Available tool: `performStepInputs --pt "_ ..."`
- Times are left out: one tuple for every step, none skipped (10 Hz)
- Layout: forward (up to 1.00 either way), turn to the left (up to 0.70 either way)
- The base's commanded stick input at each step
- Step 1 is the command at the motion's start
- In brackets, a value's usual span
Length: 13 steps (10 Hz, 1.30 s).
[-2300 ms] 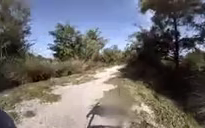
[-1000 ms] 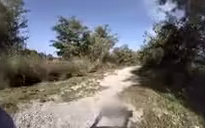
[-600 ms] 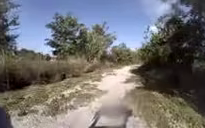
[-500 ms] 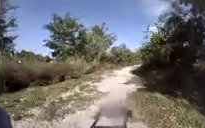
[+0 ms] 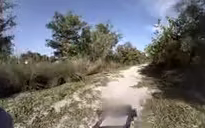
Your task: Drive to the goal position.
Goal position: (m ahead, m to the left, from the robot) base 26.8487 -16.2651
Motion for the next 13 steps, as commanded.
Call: performStepInputs --pt "1.0 0.0" --pt "1.0 0.0" --pt "1.0 -0.12" --pt "1.0 -0.27" --pt "1.0 -0.27" --pt "1.0 -0.02" --pt "1.0 0.0" --pt "1.0 -0.14" --pt "1.0 -0.27" --pt "1.0 -0.27" --pt "1.0 -0.27" --pt "1.0 -0.27" --pt "1.0 -0.27"
